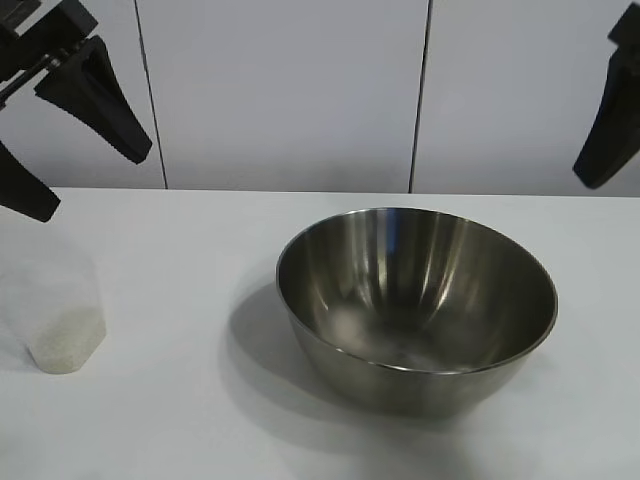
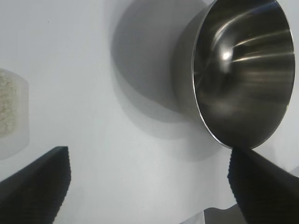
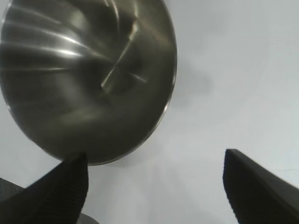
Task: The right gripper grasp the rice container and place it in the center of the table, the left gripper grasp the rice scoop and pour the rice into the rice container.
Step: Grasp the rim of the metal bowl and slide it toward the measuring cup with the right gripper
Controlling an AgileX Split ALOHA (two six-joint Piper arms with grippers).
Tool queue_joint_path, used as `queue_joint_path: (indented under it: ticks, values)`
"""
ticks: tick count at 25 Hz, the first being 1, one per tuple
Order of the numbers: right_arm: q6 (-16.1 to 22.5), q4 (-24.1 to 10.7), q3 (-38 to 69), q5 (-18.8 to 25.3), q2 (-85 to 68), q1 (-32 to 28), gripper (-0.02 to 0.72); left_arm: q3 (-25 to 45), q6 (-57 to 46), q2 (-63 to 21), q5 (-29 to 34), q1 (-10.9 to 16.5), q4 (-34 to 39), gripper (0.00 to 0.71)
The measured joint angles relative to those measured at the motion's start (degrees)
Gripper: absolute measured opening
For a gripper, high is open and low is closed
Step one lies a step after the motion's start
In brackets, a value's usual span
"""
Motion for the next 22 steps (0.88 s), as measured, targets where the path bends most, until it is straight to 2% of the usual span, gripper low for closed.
queue_joint_path:
  ticks: [5, 8, 12, 18, 19, 22]
  values:
    - [0.0, 2.1, 2.9, -9.7, 7.4, 0.0, 0.539, 0.0, 0.0, 0.0, 0.0, 0.0, 0.0, 0.657]
    - [-0.1, 4.0, 3.0, -14.2, 10.7, 0.0, 0.484, 0.0, 0.0, 0.0, 0.0, 0.0, 0.0, 0.657]
    - [-1.1, 6.1, 3.0, -18.0, 14.7, 0.0, 0.398, 0.0, 0.1, 0.0, 0.0, 0.0, 0.0, 0.657]
    - [-2.4, 8.0, 3.0, -20.2, 19.2, 0.0, 0.365, 0.0, 0.1, 0.0, 0.0, 0.0, 0.0, 0.657]
    - [-2.5, 8.3, 3.0, -20.2, 19.3, 0.0, 0.327, 0.0, 0.1, 0.0, 0.0, 0.0, 0.1, 0.657]
    - [-3.4, 8.8, 3.0, -19.3, 18.6, 0.0, 0.102, 0.0, 0.1, 0.0, 0.0, 0.0, 0.1, 0.657]
